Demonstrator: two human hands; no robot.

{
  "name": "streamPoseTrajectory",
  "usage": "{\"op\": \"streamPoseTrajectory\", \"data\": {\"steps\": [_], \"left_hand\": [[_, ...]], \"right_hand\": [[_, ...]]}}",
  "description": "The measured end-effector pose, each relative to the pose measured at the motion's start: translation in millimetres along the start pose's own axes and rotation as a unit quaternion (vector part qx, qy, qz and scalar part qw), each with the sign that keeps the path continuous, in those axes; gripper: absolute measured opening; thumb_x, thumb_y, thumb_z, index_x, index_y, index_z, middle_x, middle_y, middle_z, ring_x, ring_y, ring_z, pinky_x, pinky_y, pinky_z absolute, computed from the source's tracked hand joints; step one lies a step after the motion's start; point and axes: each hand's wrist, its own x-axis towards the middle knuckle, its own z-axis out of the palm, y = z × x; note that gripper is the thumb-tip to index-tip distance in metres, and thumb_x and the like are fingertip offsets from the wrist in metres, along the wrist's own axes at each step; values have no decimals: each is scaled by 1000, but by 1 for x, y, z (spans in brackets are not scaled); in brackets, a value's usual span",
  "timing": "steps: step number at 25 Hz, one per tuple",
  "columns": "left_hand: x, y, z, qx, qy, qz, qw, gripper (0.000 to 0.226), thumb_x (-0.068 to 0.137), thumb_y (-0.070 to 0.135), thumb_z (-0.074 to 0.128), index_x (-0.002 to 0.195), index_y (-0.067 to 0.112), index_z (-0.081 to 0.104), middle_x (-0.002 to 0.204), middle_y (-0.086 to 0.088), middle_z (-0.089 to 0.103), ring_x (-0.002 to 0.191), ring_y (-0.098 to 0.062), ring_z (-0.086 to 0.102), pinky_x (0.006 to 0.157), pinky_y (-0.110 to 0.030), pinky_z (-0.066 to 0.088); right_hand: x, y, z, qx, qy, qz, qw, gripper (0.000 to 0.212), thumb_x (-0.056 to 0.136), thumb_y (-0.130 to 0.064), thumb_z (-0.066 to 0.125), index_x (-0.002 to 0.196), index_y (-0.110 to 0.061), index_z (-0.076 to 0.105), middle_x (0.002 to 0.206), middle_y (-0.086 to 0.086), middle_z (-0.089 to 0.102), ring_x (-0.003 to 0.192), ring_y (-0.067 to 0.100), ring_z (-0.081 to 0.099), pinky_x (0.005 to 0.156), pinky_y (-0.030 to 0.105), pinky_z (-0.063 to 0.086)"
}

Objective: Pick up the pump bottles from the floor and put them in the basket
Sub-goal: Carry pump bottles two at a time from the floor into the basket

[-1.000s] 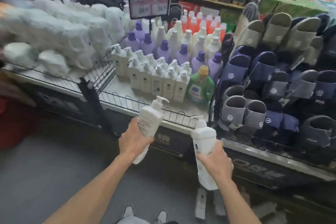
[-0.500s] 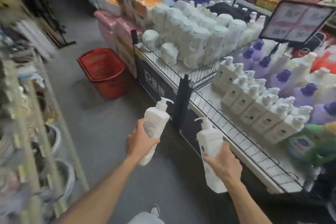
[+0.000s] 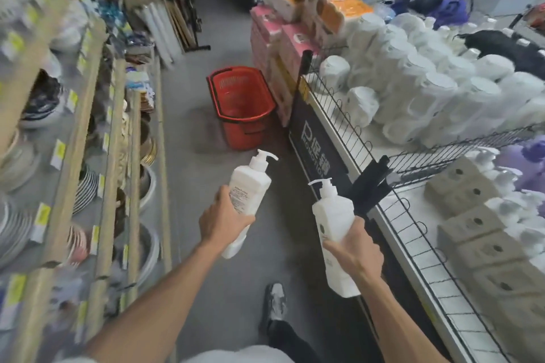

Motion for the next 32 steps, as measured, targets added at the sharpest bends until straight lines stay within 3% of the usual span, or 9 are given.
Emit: {"op": "streamPoseTrajectory", "data": {"steps": [4, 9, 14, 20, 26, 32], "left_hand": [[47, -1, -6, -6, 23, -44, 999, 72, 61, 45, 82, 114, 23, 38, 112, -1, 62, 92, -34, 64, 74, -41, 50], [111, 5, -14, -9, 52, -108, 993, 76, 63, 43, 82, 120, 22, 37, 113, -1, 61, 93, -34, 63, 73, -38, 48], [176, 3, -28, -29, 80, -142, 986, 77, 60, 45, 82, 118, 24, 36, 112, -1, 61, 92, -34, 63, 79, -46, 54], [272, -15, -52, -35, 88, -177, 980, 76, 60, 42, 82, 119, 25, 37, 110, 0, 63, 90, -34, 64, 78, -45, 54], [394, -38, -86, -35, 80, -174, 981, 72, 66, 39, 84, 118, 20, 38, 116, 0, 58, 90, -32, 60, 71, -36, 45], [523, -43, -125, -72, 65, -152, 984, 71, 63, 39, 84, 115, 25, 37, 107, 3, 58, 87, -29, 60, 73, -39, 49]], "right_hand": [[68, -41, 7, 1, -23, -39, 999, 69, 67, -59, 76, 111, -31, 29, 96, -5, 59, 79, 22, 63, 65, 34, 51], [154, -89, 11, -9, -61, -85, 995, 68, 72, -57, 77, 111, -27, 30, 97, -4, 59, 78, 21, 60, 66, 33, 45], [233, -147, 18, -18, -85, -119, 989, 67, 72, -57, 77, 108, -26, 30, 92, -3, 59, 76, 23, 61, 66, 35, 46], [315, -239, 40, -28, -94, -141, 985, 66, 71, -56, 76, 108, -25, 31, 91, -3, 58, 77, 26, 63, 67, 37, 48], [385, -346, 69, -38, -83, -124, 988, 68, 66, -51, 76, 104, -30, 24, 92, -3, 57, 81, 28, 62, 72, 40, 50], [452, -441, 88, -15, -67, -116, 991, 70, 66, -56, 75, 105, -31, 23, 92, -5, 56, 80, 25, 62, 74, 44, 56]]}}
